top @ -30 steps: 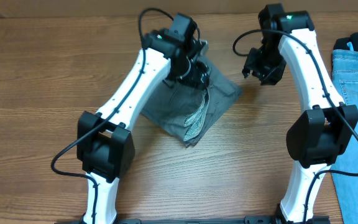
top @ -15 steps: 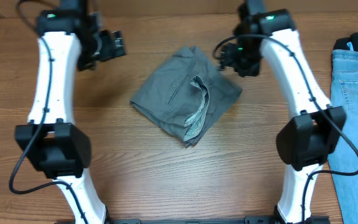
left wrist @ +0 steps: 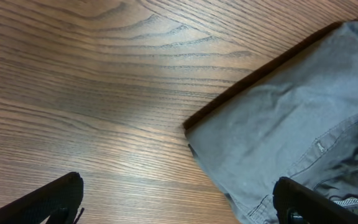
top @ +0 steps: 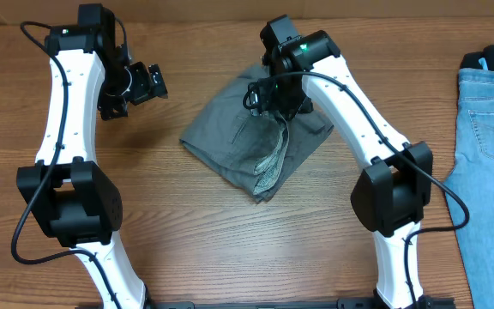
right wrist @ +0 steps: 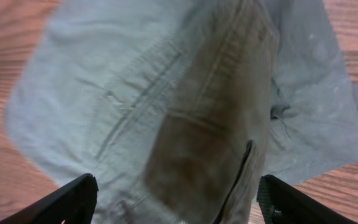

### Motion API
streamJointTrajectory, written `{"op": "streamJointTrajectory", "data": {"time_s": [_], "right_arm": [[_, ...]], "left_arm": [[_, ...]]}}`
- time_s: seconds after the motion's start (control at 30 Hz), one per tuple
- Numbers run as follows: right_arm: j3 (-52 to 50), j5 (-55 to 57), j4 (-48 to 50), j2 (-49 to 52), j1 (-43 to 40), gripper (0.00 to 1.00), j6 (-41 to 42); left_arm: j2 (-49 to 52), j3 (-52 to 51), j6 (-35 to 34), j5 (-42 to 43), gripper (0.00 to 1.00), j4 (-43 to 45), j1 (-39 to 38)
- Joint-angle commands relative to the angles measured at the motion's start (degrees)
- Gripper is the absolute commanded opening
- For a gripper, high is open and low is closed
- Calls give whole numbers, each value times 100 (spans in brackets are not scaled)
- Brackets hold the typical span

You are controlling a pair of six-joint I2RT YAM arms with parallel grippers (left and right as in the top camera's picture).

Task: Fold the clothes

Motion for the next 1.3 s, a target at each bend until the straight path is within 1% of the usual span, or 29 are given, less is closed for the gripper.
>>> {"op": "streamJointTrajectory", "data": {"time_s": [0.0, 0.07, 0.27, 0.3, 0.37, 0.57, 0.67, 0.77, 0.8, 0.87, 0.93, 1.0, 1.1, 1.17, 1.27], "right_arm": [[140, 52, -39, 216, -31, 77, 0], [136, 107, -70, 284, -33, 59, 4], [70, 776, -457, 396, -118, 15, 44], [55, 898, -520, 396, -144, 11, 44], [31, 1134, -651, 396, -221, 6, 44], [-118, 1342, -1056, 396, -614, 6, 17], [-540, 1272, -752, 396, -837, 6, 24], [-1029, 1021, -374, 396, -1010, 11, 46], [-1222, 992, -249, 396, -1069, 17, 151], [-1504, 1021, -118, 396, -1158, 25, 291], [-1698, 1217, -138, 396, -1259, 38, 544], [-1718, 1456, -321, 396, -1366, 39, 870], [-1687, 1576, -518, 308, -1519, 41, 1043], [-1602, 1580, -660, 227, -1593, 47, 1043], [-1353, 1602, -955, 13, -1685, 53, 1088]], "left_arm": [[-94, -35, 92, 4, 100, 11, -55], [-94, -35, 94, 4, 100, 11, -55], [-94, -35, 96, -2, 100, 11, -55], [-94, -35, 96, -9, 100, 15, -55], [-94, -35, 96, -15, 100, 17, -55], [-94, -35, 140, -15, 100, 17, -55], [-94, -35, 140, -15, 100, 24, -55], [-94, -35, 140, -15, 100, 26, -55], [-94, -35, 142, -17, 100, 26, -55], [-94, -35, 175, -15, 100, 28, -55], [-94, -35, 238, -15, 100, 37, -55], [-94, -35, 245, -15, 100, 42, -55], [-94, -35, 245, -15, 100, 61, -55], [-94, -35, 245, -13, 100, 72, -55], [-94, -35, 245, -13, 100, 70, -55]]}}
